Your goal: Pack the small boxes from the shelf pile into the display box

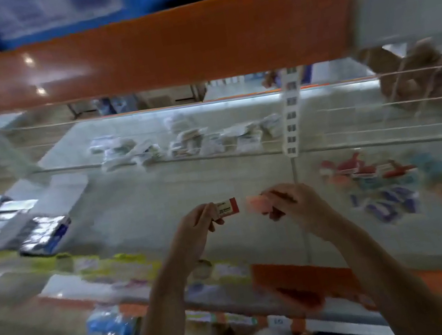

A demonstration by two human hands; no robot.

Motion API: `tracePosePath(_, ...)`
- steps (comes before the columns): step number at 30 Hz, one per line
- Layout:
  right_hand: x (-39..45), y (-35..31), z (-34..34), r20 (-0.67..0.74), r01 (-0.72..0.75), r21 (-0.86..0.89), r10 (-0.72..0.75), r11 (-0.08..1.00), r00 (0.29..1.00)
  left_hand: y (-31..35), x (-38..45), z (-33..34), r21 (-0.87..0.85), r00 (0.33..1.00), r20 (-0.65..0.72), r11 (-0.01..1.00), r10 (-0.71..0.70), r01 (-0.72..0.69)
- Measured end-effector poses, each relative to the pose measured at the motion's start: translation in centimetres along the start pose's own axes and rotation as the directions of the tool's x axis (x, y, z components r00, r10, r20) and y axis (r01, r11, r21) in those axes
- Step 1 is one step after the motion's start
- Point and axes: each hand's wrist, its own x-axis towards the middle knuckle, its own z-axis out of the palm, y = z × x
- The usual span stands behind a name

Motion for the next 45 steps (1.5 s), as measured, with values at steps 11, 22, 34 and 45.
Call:
tracePosePath(11,4.8,-8.6,23.0,0.171,0.060,0.090,-0.075,0.994,0.982,-7.6,-7.5,-22.8,0.104,0.973,-0.212,0.988,-0.093,0.117)
tracePosePath(22,14.1,-14.7,40.1,0.295,0.153,0.081,-0.170,0.985,0.940,-16.8,-5.8,-40.4,0.094,0.953,-0.287,0.987,-0.099,0.131)
tracePosePath(34,27.4,-19.4,51.1,0.271,0.063,-0.038,-0.051,0.997,0.961,-20.8,5.0,-57.4,0.199,0.988,-0.156,0.979,-0.006,0.037)
tracePosePath(45,32.6,-19.6,55.1,0.072,-0.151,-0.357,0.188,0.922,0.979,-26.0,15.7,-62.4,0.124,0.967,0.242,0.986,0.075,-0.108)
